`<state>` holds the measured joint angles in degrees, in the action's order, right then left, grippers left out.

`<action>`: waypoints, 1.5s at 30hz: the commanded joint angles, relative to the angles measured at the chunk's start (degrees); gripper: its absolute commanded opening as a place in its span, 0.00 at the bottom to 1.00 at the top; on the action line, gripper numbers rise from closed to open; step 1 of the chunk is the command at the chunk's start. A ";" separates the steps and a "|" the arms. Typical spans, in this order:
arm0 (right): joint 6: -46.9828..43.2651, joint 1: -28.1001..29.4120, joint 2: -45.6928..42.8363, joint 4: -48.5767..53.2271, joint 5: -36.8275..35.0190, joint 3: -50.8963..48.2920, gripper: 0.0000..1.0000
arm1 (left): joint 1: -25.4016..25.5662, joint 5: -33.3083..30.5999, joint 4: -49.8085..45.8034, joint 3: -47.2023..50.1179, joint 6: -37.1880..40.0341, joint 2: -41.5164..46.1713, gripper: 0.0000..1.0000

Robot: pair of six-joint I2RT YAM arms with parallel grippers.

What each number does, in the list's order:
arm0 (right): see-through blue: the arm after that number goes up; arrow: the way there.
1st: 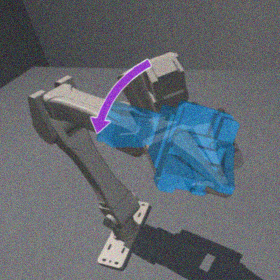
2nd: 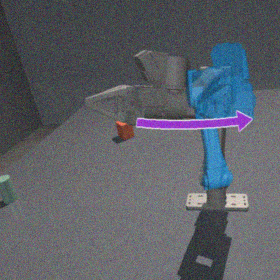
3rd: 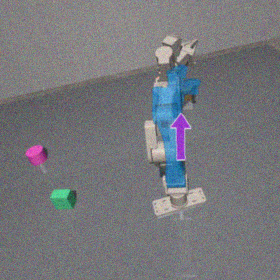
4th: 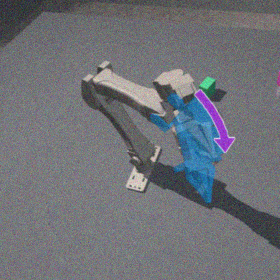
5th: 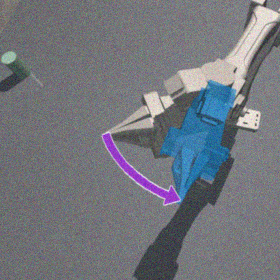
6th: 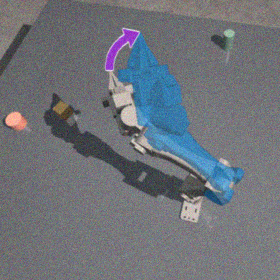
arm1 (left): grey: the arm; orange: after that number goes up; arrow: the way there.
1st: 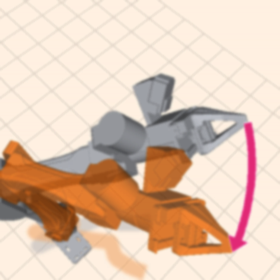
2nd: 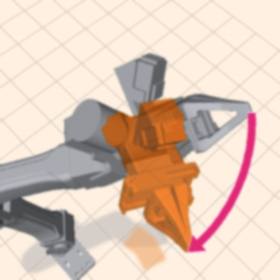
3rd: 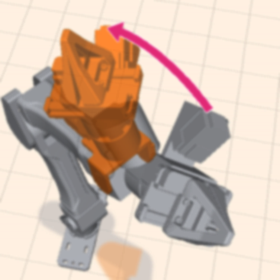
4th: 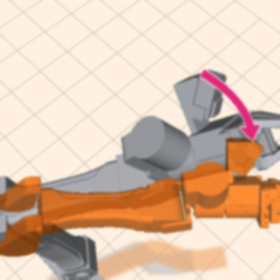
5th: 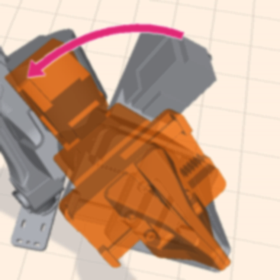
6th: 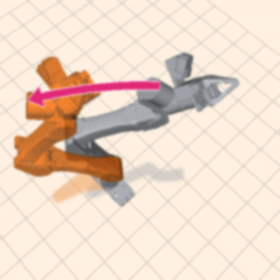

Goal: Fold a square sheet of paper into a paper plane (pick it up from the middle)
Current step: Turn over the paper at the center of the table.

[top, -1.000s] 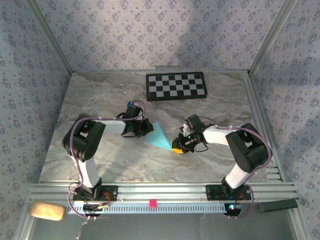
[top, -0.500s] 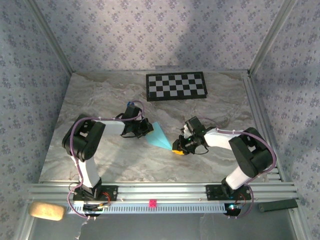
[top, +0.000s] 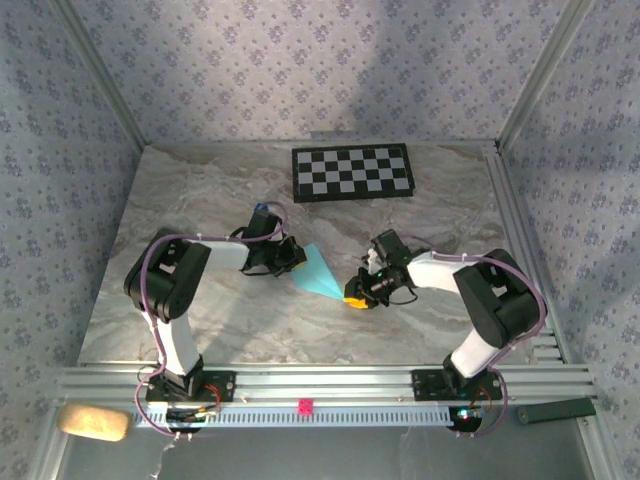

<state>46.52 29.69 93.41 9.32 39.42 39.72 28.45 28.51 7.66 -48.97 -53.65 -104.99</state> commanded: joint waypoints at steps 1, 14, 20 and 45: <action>-1.58 0.18 1.95 -3.02 0.04 2.18 0.25 | 0.10 0.84 -4.81 0.55 0.63 -2.90 0.08; -1.58 0.19 0.82 -6.19 0.19 1.78 0.25 | 0.57 -0.34 -5.01 1.40 0.93 -2.10 0.08; -1.52 0.02 1.74 -8.38 2.47 1.77 0.25 | 0.59 -0.30 -5.20 0.78 1.07 -1.74 0.09; -11.62 -4.63 -11.41 6.51 -3.24 2.71 0.05 | 2.92 -8.67 -1.22 4.17 -0.43 15.60 0.51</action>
<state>39.97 26.00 85.49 7.46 39.66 40.25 30.94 23.49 7.62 -44.77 -55.44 -94.28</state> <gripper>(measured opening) 0.056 0.502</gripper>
